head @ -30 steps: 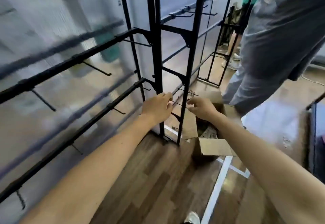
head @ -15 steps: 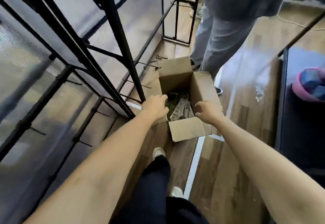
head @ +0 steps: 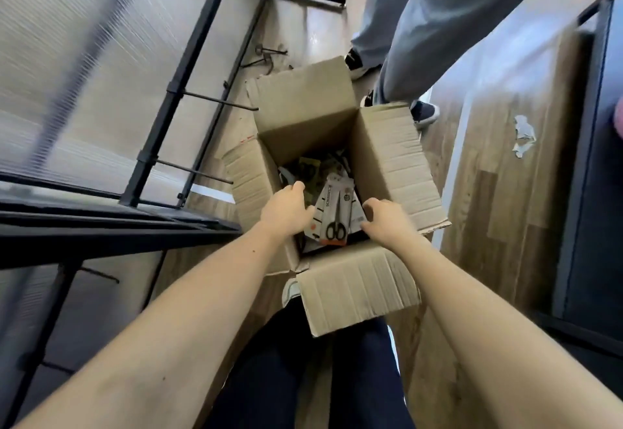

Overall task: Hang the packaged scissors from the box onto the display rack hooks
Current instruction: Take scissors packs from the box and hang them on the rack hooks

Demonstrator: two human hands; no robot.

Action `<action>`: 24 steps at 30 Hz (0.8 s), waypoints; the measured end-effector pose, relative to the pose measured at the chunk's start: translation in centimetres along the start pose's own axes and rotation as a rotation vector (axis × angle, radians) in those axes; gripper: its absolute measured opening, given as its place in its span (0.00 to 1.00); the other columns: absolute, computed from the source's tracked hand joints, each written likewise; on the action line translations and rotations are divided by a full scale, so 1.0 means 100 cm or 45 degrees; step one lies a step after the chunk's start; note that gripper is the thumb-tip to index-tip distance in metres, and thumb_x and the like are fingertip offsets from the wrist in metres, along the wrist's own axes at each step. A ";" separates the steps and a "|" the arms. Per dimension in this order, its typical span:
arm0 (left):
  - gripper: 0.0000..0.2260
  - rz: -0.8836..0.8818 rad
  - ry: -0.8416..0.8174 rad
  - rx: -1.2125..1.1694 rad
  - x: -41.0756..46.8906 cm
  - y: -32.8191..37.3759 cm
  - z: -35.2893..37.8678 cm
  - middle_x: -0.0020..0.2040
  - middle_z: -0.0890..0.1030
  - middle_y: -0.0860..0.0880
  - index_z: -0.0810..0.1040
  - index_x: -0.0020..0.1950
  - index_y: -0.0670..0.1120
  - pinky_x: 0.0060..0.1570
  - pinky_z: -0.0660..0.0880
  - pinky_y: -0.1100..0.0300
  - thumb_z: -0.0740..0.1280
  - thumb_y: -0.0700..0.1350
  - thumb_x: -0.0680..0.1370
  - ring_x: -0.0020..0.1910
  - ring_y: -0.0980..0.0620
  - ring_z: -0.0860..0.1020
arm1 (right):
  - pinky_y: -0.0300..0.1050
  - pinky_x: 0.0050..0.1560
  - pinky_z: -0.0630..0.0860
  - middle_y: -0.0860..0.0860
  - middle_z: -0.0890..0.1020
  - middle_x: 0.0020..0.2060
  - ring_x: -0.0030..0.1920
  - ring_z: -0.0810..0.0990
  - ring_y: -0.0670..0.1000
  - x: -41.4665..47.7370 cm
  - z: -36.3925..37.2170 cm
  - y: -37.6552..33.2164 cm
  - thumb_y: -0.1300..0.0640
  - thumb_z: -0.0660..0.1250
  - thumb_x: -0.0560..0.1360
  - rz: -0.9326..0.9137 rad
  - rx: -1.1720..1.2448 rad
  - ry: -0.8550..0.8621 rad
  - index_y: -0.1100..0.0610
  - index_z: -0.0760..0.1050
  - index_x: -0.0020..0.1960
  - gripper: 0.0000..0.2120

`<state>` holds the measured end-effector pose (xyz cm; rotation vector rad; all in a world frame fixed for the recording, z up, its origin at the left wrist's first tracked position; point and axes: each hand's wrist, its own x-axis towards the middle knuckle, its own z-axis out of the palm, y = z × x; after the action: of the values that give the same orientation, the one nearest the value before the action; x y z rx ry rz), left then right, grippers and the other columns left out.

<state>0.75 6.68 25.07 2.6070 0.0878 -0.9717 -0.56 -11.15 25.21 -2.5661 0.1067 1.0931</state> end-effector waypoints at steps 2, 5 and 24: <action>0.21 -0.068 -0.001 -0.124 0.034 -0.003 0.020 0.64 0.72 0.41 0.64 0.68 0.40 0.57 0.70 0.51 0.60 0.47 0.78 0.62 0.41 0.71 | 0.48 0.58 0.69 0.61 0.73 0.62 0.64 0.70 0.59 0.035 0.011 0.006 0.57 0.62 0.76 0.032 0.051 -0.026 0.58 0.65 0.69 0.22; 0.22 -0.190 -0.021 -0.309 0.079 -0.008 0.059 0.66 0.71 0.43 0.62 0.70 0.41 0.57 0.69 0.54 0.60 0.47 0.78 0.63 0.43 0.70 | 0.48 0.56 0.70 0.61 0.75 0.60 0.62 0.72 0.60 0.089 0.030 0.017 0.57 0.62 0.75 0.087 0.142 -0.040 0.58 0.65 0.69 0.22; 0.20 -0.620 -0.202 -0.562 0.239 -0.057 0.246 0.63 0.75 0.43 0.67 0.66 0.46 0.62 0.70 0.49 0.65 0.49 0.77 0.61 0.41 0.74 | 0.52 0.70 0.56 0.59 0.54 0.73 0.73 0.54 0.59 0.292 0.200 0.070 0.46 0.71 0.70 0.578 0.744 -0.129 0.57 0.45 0.75 0.46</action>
<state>2.65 1.86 -9.31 2.1283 0.8273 -1.1523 4.78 -8.86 -10.38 -1.9959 0.8790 1.1250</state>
